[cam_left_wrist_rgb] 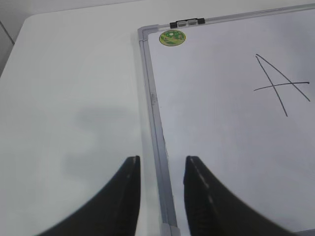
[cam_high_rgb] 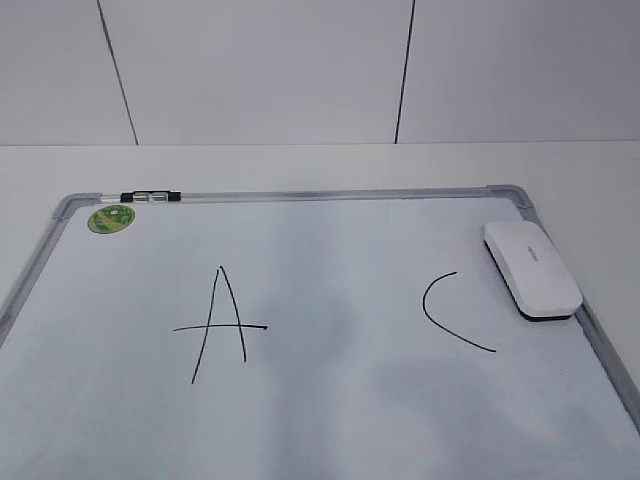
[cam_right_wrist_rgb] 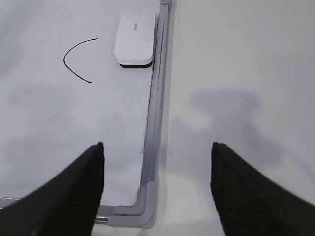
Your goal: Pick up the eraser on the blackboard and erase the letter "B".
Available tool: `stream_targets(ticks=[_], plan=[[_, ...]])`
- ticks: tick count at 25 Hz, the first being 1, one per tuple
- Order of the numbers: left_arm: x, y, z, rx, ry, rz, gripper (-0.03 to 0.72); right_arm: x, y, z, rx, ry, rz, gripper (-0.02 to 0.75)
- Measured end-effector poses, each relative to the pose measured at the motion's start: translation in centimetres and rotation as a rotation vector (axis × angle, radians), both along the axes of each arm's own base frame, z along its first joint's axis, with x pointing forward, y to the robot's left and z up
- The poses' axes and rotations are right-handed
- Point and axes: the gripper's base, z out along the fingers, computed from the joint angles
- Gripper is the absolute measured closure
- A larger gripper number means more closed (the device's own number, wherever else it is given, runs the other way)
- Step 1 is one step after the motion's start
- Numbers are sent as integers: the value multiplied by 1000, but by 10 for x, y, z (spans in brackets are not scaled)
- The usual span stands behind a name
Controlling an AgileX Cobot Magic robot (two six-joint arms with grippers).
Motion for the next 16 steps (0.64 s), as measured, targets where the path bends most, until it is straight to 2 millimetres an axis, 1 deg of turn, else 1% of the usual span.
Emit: stream_targets(ticks=[16], plan=[[0, 0, 0, -1, 0, -1, 454, 0, 0, 0, 0, 0, 0, 195]])
